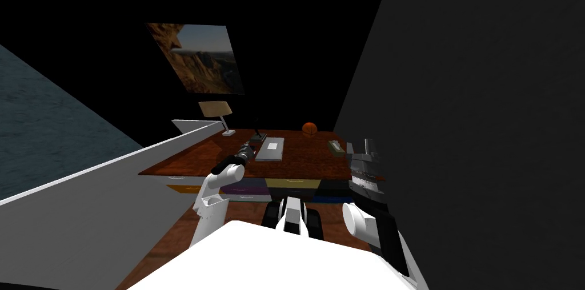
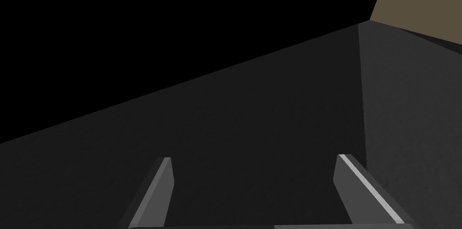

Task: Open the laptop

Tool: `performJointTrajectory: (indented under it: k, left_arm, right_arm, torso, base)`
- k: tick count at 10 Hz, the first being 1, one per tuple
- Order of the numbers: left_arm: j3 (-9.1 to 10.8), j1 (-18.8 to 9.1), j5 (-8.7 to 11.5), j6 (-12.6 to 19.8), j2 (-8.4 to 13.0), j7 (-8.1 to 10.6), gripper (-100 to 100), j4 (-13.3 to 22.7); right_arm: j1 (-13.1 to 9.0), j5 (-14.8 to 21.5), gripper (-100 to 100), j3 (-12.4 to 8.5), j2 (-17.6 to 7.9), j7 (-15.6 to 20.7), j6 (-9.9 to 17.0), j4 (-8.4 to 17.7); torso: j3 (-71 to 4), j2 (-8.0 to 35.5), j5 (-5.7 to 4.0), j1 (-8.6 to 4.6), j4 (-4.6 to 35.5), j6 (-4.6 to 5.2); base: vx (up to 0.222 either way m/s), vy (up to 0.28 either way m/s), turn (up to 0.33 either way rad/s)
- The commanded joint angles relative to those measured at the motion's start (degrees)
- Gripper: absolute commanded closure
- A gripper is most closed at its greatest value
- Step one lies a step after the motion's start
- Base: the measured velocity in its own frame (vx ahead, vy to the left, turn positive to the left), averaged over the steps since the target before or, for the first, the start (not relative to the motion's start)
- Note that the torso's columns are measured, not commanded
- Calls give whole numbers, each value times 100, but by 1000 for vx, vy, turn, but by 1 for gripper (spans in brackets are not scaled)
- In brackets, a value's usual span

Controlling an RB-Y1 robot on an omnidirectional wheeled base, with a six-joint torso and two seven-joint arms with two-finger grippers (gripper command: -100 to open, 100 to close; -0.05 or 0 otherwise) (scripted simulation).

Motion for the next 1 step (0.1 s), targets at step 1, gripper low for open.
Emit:
performJointTrajectory:
  k: [1]
  left_arm:
    - [0,0,0,0,0,0,0,0]
  right_arm:
    - [0,0,0,0,0,0,0,0]
  torso:
    - [0,0,0,0,0,0]
  base:
    - [0,0,0]
